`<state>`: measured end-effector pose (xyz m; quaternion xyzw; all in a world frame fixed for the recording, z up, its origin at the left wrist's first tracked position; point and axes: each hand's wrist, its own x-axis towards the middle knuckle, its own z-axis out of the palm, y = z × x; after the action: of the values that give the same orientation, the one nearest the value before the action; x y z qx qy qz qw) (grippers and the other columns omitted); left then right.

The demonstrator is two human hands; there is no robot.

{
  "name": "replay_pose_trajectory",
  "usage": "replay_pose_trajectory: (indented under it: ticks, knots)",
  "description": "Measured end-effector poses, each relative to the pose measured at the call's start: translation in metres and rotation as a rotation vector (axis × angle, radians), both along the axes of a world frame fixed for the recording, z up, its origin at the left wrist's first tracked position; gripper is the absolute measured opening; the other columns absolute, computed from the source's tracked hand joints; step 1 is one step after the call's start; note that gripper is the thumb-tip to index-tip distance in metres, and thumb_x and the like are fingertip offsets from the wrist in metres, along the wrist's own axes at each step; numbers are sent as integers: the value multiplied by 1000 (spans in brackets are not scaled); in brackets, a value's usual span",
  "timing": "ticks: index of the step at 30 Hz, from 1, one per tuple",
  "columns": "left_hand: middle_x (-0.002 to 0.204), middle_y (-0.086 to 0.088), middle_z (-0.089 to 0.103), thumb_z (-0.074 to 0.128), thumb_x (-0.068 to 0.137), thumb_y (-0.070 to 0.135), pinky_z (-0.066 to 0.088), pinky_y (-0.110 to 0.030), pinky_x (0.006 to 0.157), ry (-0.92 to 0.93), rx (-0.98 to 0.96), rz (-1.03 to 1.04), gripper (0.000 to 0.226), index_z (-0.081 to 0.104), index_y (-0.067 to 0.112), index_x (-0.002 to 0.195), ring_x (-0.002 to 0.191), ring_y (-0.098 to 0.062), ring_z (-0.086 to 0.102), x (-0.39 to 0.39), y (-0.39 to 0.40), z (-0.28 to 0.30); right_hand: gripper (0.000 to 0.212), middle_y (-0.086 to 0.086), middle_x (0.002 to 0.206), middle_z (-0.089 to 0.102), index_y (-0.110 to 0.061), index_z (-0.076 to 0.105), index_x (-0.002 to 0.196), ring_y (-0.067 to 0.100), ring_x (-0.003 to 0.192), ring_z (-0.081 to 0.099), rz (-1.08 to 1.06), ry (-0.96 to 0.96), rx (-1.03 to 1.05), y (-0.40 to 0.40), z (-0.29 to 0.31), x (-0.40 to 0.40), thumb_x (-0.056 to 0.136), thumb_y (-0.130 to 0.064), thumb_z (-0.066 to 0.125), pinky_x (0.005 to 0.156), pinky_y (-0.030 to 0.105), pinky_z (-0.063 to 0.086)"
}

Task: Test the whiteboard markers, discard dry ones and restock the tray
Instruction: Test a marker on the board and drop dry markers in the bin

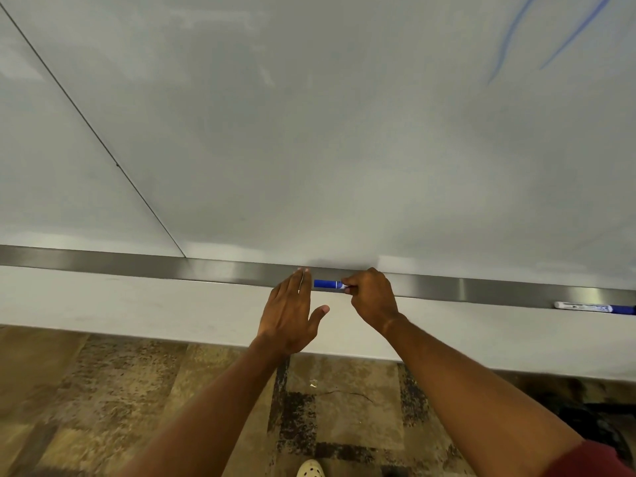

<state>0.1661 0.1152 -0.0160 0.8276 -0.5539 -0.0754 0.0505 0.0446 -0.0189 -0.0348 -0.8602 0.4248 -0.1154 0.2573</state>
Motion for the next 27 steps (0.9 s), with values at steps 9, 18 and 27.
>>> replay_pose_trajectory:
  ticks: [9,18,27]
  knots:
    - [159,-6,5,22,95,59,8,-34,115,3,8,-8,76,1,11,151,145,-22,8,1,-1,-9,23,11,97,72,-8,72,107,23,86,63,33,5,16,-2,2,3,86,-5,63,82,23,47]
    - [159,-5,3,22,95,58,7,-34,115,8,26,-15,75,-2,12,150,145,-22,7,2,-3,-12,25,11,101,71,-9,71,111,23,88,62,81,51,32,0,6,6,88,-4,61,84,27,49]
    - [158,-8,11,18,93,61,11,-34,115,-9,-46,-55,78,7,11,150,145,-23,12,3,-8,-13,20,5,100,71,-15,70,107,24,91,64,59,-5,-55,3,7,-5,90,-22,62,85,30,53]
